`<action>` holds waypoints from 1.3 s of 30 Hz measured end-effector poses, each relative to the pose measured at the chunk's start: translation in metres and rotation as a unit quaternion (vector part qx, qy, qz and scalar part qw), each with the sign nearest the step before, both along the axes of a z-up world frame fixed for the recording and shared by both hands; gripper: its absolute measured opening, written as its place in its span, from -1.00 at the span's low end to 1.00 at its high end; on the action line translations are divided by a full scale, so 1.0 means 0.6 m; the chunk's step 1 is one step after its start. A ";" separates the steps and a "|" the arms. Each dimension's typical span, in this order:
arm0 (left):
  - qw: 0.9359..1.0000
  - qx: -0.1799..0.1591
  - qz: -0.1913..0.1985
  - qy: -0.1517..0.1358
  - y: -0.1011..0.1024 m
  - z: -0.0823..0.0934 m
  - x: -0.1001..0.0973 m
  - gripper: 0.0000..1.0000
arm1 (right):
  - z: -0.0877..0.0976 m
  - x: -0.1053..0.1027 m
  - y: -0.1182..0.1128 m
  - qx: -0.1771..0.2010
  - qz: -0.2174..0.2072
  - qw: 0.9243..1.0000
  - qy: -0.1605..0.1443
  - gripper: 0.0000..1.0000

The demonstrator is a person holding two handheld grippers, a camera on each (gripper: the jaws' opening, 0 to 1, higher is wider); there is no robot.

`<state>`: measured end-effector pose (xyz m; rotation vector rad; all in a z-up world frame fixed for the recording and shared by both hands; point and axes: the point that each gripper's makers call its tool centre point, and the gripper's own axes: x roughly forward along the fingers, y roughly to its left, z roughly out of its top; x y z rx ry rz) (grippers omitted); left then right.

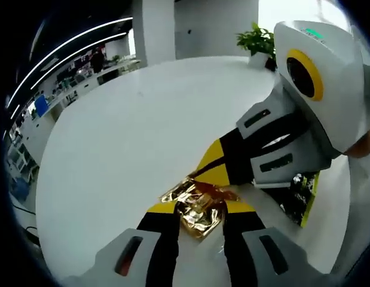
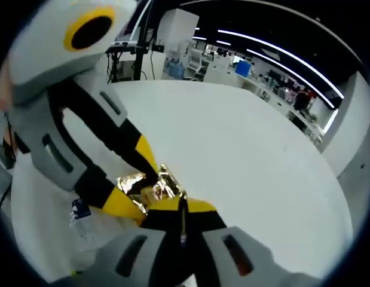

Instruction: Arrange the skincare products in the storage area until every visible bottle or jar stands upright without overlapping.

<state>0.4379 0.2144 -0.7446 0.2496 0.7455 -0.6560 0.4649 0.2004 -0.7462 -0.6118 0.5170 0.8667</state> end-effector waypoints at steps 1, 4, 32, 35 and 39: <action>1.000 0.001 -0.001 -0.001 0.000 0.001 -0.001 -0.51 | 0.000 0.000 0.000 0.001 0.000 1.000 0.000 -0.97; 1.000 0.003 -0.003 -0.001 0.000 0.002 -0.001 -0.51 | 0.002 0.001 0.000 0.000 0.008 1.000 -0.009 -0.95; 1.000 0.013 -0.001 0.002 -0.001 0.004 0.000 -0.50 | 0.037 -0.005 -0.043 -0.009 0.002 1.000 -0.029 -0.53; 1.000 0.012 0.001 0.002 -0.002 0.006 -0.001 -0.50 | 0.040 -0.009 -0.046 -0.006 0.002 1.000 -0.026 -0.51; 1.000 0.012 0.003 -0.001 -0.004 0.012 -0.001 -0.49 | 0.046 -0.014 -0.051 -0.001 0.001 1.000 -0.020 -0.47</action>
